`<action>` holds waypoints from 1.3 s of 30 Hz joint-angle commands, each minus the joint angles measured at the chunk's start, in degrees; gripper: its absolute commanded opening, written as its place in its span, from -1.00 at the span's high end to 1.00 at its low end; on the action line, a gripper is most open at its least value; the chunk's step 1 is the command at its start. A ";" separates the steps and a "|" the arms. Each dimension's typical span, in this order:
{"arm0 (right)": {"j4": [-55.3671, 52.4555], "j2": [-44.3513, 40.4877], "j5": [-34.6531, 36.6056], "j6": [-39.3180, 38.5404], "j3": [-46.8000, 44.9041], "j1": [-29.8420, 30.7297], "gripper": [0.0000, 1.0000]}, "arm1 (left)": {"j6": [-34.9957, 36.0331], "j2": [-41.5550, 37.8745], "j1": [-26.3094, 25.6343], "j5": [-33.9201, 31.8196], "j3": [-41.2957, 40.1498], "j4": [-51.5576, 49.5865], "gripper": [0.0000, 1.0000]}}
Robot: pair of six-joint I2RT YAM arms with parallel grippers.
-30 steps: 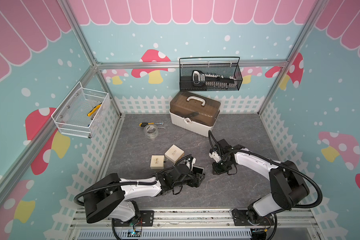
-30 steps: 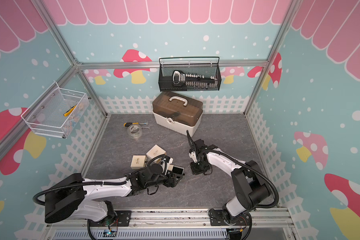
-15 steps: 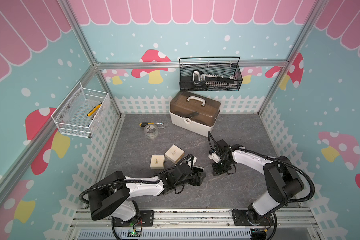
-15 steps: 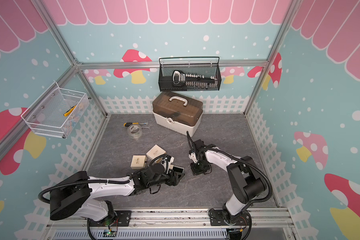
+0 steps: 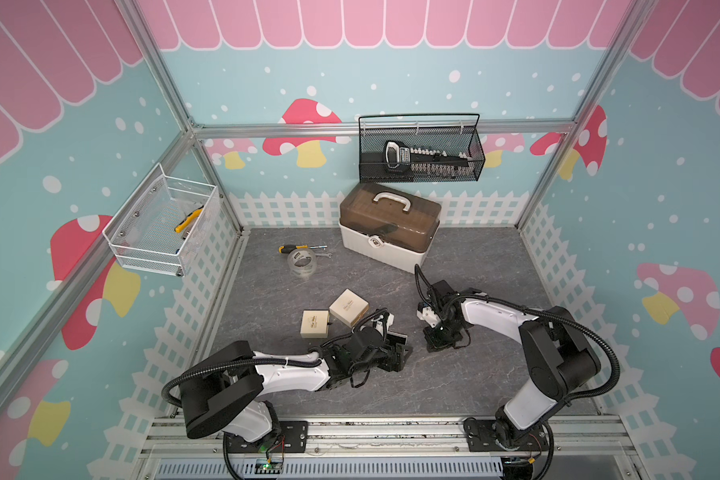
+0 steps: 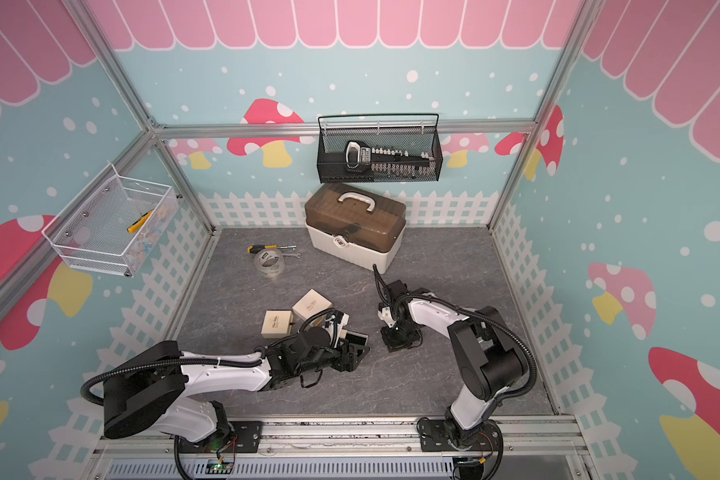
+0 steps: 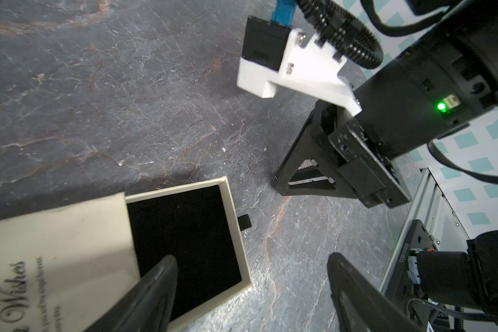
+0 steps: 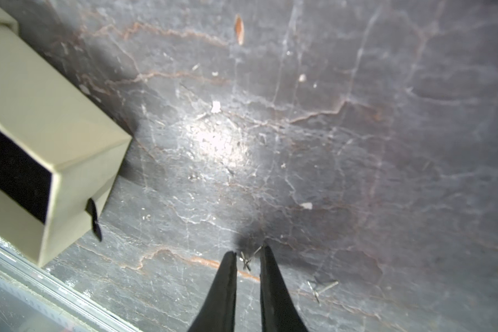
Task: Place the earrings into the drawer-style jewelry box
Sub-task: Pick up the earring from the inner lining.
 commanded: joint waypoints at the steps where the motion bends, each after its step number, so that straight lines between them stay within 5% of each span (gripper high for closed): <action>1: -0.82 0.67 -0.63 -1.18 1.09 -0.30 0.77 | -1.03 0.88 -0.40 0.07 1.13 1.25 -0.66; 19: 0.48 -4.39 -0.91 3.33 -0.08 -0.29 1.00 | -0.86 -3.28 -0.29 -5.05 1.31 -3.68 -0.65; 28: 6.12 -12.53 1.03 20.57 -4.30 -0.21 1.00 | -3.36 -6.70 0.60 -7.63 0.57 -8.43 -0.62; 39: 26.12 -19.81 -10.20 45.42 -12.89 1.05 1.00 | -6.76 -7.93 7.66 -1.14 -3.30 -6.81 -0.50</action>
